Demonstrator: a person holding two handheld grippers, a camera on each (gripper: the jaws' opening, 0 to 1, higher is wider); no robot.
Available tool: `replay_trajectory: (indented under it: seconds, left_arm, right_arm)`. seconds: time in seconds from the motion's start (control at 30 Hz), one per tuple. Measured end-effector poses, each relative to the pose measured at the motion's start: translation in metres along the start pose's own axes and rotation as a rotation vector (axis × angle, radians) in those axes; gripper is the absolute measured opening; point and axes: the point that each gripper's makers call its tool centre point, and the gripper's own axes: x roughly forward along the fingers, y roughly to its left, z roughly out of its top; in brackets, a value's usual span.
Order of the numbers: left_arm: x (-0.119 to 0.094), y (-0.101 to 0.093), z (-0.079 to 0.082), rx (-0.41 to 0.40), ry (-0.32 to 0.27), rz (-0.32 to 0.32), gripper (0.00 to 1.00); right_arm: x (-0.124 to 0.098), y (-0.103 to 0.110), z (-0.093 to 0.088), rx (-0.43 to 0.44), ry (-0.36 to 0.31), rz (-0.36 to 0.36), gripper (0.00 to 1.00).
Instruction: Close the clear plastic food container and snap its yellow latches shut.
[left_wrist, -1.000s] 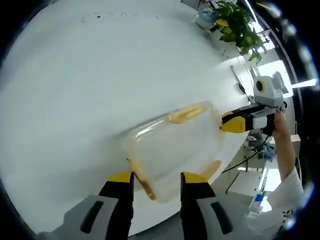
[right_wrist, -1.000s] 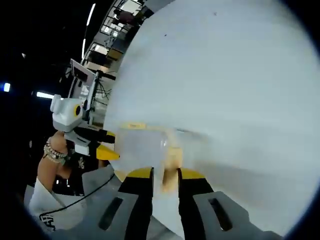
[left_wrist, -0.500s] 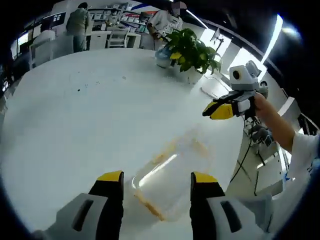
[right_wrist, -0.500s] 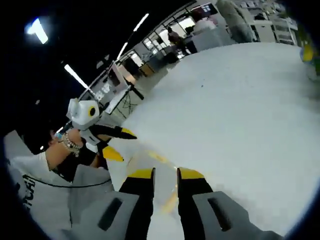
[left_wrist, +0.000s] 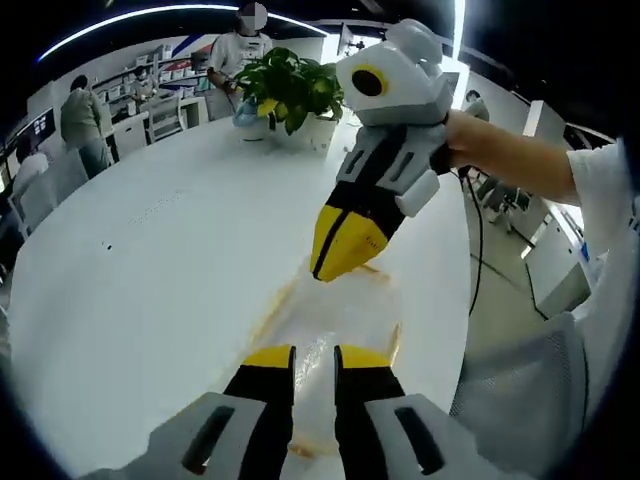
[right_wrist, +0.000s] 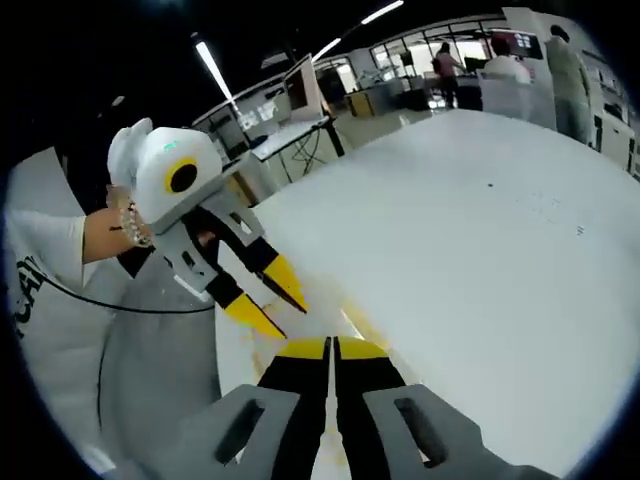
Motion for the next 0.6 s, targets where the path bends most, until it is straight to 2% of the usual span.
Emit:
replay_trajectory:
  seconds: [0.27, 0.37, 0.43, 0.5, 0.6]
  left_arm:
    - [0.012, -0.013, 0.002, 0.047, -0.001, -0.036, 0.01]
    - [0.014, -0.015, -0.003, 0.066, 0.016, -0.04, 0.06]
    - [0.014, -0.021, -0.003, 0.109, 0.013, -0.065, 0.11]
    - [0.015, -0.024, -0.002, 0.112, 0.009, -0.068, 0.13]
    - [0.015, -0.03, 0.0, 0.138, -0.002, -0.078, 0.21]
  right_arm:
    - [0.011, -0.005, -0.002, -0.04, 0.036, 0.0, 0.0]
    - [0.014, -0.01, -0.002, -0.045, 0.045, 0.001, 0.0]
    - [0.016, -0.013, -0.002, -0.045, 0.05, -0.005, 0.02]
    - [0.018, -0.015, 0.0, -0.051, 0.048, -0.005, 0.03]
    - [0.02, -0.021, 0.006, -0.048, 0.035, -0.021, 0.1]
